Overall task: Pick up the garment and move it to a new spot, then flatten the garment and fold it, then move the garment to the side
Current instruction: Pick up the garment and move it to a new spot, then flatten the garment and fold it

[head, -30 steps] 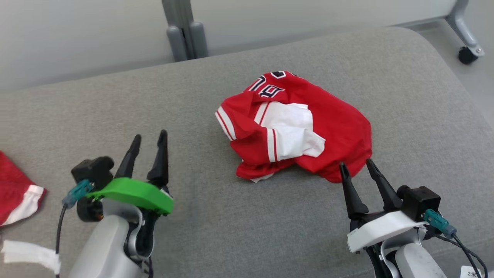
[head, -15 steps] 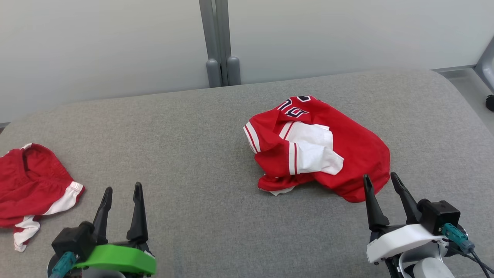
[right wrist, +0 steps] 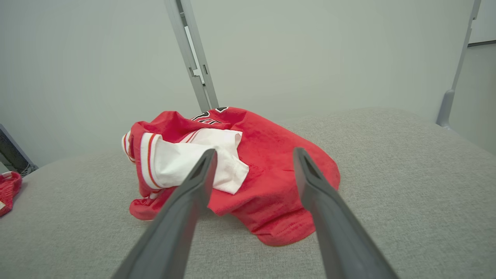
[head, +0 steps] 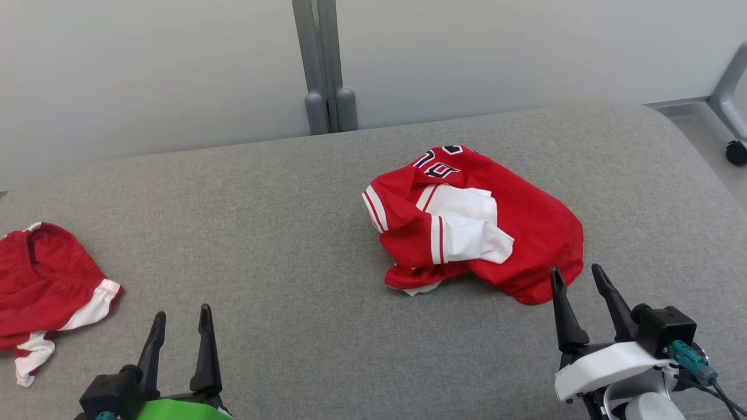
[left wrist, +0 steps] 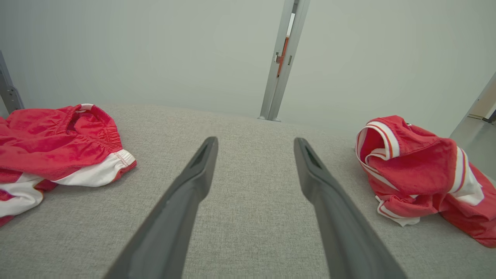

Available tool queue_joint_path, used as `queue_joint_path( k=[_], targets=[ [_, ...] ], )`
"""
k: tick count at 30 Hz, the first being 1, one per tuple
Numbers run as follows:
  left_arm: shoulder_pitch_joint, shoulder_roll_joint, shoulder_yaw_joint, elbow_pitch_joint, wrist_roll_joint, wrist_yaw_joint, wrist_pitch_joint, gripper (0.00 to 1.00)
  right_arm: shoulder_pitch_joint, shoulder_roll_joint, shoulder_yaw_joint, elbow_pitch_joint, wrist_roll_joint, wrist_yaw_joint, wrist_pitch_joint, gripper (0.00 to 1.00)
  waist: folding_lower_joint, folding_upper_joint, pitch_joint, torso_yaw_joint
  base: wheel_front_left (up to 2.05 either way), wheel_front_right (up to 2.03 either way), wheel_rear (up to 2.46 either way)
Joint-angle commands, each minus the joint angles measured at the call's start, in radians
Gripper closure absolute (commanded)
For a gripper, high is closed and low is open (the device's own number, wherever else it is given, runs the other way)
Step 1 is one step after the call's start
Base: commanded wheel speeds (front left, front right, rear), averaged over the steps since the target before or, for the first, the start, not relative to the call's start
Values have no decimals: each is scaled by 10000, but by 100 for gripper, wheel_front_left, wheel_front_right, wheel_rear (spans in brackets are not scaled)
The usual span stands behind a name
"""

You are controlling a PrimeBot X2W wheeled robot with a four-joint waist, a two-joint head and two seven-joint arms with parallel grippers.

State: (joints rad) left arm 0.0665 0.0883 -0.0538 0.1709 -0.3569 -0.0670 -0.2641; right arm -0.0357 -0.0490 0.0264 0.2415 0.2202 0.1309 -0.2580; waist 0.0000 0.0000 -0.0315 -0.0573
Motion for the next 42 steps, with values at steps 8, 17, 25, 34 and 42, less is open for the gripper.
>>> queue_joint_path(
  k=[8, 17, 25, 34, 42],
  targets=[
    [14, -164, 269, 154, 258, -195, -4, 0, 3, -26, 120, -23, 46, -5, -36, 0, 0, 0, 58, 44, 0, 0, 0],
    [-129, -271, 260, 481, -102, -377, 18, 0, -116, -27, 288, 27, 205, -3, -19, 0, 0, 0, 123, -78, 0, 0, 0],
    [-2221, -345, -807, 1086, -1512, -383, 3159, 0, -166, -26, 501, -10, 280, -3, -22, 0, 0, 0, 365, -494, 0, 0, 0],
    [-4733, -364, -3051, 1785, -3875, 1128, 6373, 0, -597, -26, 952, -5, 585, -5, -71, 0, 0, 0, 1019, -1806, 0, 0, 0],
    [-5613, -354, -3982, 2074, -6331, 2551, 6231, 0, -774, -21, 1037, 1, 837, -3, -79, 0, 0, 0, 1515, -2856, 0, 0, 0]
  ],
)
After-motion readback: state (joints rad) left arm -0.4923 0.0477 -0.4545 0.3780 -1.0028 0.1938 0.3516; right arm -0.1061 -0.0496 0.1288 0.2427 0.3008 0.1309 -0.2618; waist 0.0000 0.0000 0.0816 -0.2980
